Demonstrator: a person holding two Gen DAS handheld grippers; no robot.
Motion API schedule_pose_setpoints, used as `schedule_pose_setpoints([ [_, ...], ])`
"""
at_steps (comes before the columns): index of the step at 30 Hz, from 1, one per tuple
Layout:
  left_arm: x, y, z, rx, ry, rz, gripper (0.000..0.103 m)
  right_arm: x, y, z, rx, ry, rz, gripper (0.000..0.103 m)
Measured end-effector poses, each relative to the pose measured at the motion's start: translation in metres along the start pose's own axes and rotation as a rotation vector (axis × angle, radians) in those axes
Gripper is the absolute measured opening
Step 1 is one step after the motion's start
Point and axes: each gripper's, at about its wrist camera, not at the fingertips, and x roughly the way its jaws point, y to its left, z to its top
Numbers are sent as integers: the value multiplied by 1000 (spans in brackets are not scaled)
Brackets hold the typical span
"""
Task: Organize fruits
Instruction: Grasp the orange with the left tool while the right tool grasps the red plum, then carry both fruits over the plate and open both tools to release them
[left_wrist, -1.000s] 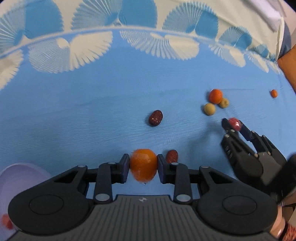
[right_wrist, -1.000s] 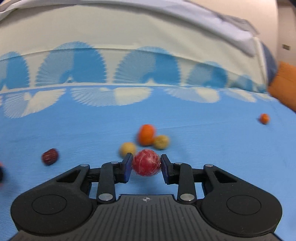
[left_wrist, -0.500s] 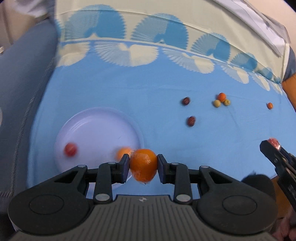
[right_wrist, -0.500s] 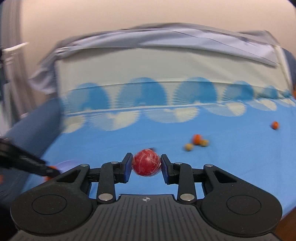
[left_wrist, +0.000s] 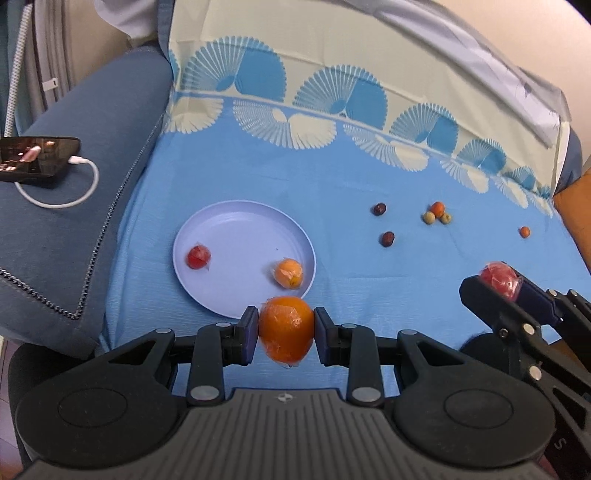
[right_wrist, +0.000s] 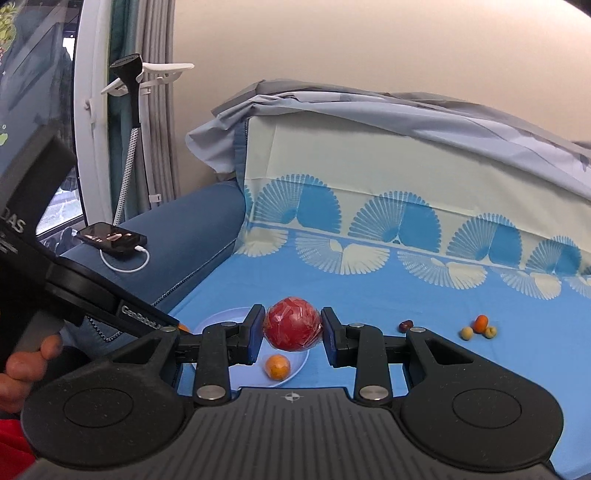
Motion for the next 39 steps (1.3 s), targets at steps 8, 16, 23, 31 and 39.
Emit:
schedule_pose_setpoints([
  [8,-9,10,-6,-29,-16,-18,35,-6,15,-1,-42,-5,2,34],
  [16,-12,14,-4,-45,-40,-19,35,-6,16,-2,-44,-1,-1,35],
  [23,-12,15,-3,-43,-42,-15,35,-5,15,-3,-44,1,3,34],
  [31,-9,14,-2,-38,-37,-14,35,-1,15,-4,-35,10,1,34],
  [39,-5,16,-2,-52,-25,-12,35,3,16,-4,-35,22,7,34],
])
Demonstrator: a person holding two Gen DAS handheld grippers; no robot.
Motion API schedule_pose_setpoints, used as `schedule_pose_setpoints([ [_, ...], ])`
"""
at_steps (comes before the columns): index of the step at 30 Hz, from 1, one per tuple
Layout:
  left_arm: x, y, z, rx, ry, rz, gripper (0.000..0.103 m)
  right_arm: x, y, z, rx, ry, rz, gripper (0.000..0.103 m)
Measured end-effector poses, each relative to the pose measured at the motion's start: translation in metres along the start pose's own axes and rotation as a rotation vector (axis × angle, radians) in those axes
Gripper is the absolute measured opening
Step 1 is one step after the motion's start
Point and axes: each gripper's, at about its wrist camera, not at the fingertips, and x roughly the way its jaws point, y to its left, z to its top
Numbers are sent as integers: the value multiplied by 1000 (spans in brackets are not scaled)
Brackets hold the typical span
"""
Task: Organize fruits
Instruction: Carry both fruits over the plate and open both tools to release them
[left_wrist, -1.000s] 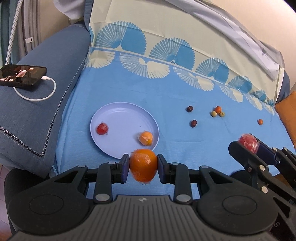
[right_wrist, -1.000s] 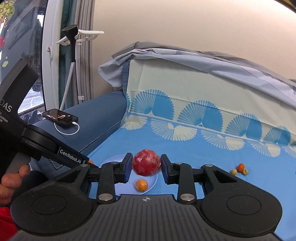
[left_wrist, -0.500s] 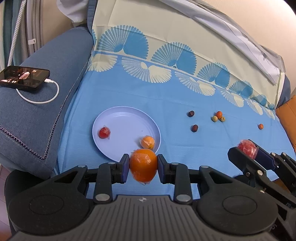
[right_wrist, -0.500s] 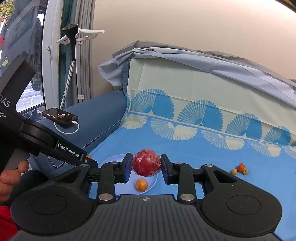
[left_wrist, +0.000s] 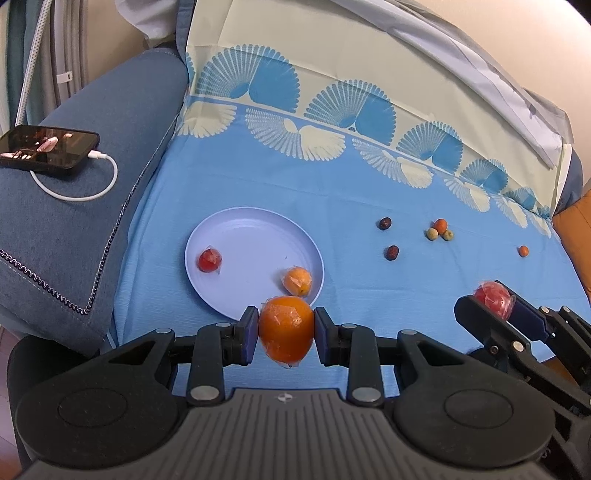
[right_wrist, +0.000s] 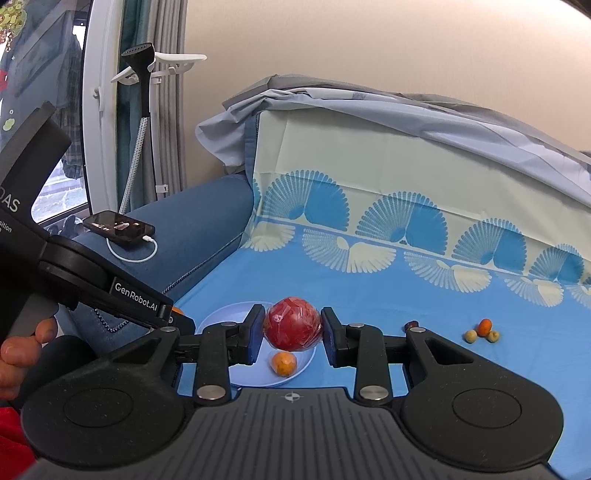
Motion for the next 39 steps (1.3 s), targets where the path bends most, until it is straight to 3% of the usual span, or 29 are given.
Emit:
schedule_pose_setpoints([
  [22,37,24,21,-40,50,4,35,47,3,-8,-7,111,27,34],
  [39,118,50,52,-27,130,42,35,152,20,-21,-39,256,84,34],
])
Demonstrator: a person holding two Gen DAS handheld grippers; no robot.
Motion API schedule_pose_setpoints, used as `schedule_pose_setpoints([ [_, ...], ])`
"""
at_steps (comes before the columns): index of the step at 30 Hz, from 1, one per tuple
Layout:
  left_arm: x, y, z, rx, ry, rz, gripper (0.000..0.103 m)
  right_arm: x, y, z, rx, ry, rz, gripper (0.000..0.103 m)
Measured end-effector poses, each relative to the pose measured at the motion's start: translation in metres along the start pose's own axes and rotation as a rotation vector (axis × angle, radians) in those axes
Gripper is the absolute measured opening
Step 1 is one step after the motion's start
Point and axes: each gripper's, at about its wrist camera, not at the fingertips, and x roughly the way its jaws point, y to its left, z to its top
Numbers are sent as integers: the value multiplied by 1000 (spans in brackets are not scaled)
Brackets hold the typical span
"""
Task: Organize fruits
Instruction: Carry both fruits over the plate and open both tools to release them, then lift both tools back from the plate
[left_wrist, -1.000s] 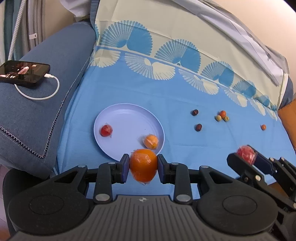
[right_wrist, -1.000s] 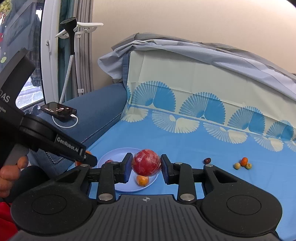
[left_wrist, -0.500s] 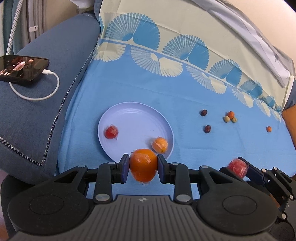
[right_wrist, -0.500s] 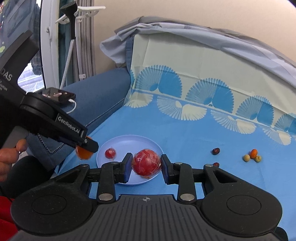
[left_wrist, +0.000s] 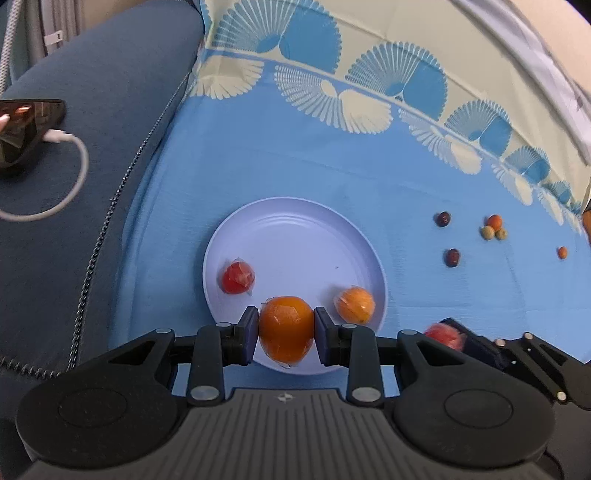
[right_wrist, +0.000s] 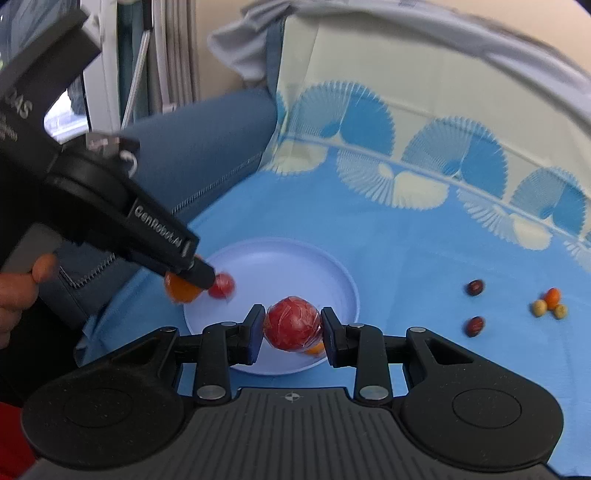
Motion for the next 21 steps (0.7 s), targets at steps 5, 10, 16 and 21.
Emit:
schedule_pose_setpoints([
  [5,29,-3,9,36,24,6,35,37,1,2,-39,48,10,34],
  [10,54,-1,22,63,35,43,35,78,-3,2,-56,107,12,34],
  [16,59,3,39,107,-2,53,75,103,-6,13,-47,103,24,52],
  [21,25,-6,41,154,-136,68,103,83,-7,25,-90,72,42,91],
])
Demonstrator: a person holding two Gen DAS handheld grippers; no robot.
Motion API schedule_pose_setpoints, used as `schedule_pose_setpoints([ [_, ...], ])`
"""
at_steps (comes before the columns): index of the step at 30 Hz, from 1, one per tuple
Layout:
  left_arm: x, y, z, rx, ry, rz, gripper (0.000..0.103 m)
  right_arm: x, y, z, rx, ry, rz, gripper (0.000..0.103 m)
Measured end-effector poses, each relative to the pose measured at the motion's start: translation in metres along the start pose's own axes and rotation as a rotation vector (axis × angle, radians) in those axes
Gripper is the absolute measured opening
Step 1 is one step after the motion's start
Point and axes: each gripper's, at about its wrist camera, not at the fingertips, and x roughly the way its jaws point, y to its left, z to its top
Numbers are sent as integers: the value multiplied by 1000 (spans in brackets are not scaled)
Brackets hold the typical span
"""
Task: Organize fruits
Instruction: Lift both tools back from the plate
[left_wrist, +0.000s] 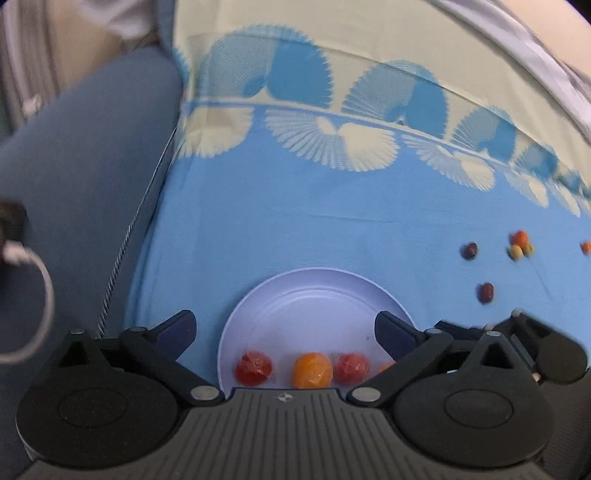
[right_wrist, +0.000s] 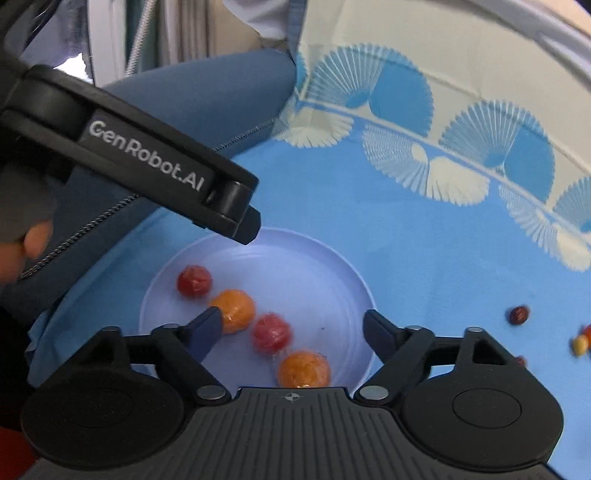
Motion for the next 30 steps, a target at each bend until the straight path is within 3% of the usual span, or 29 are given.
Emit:
schedule_pose_setpoints([
  [6,-41,-5,-18,-18,13,50,103,-61,8,-14,13,-1,13,102],
  [10,-71,-8,-43,-62,48,64,103,-103,16,-32,52,15,28,102],
  [14,-102,-15,-70,-94,72,78,103,-139,27,-43,36,-31,3,102],
  [19,-133,-30,-90,-73,47,104,103,-171,26,-48,64,-107,-39,102],
  [30,-179,-53,-103,-42,-36,125,103,-216,29,-63,84,-226,-73,102],
])
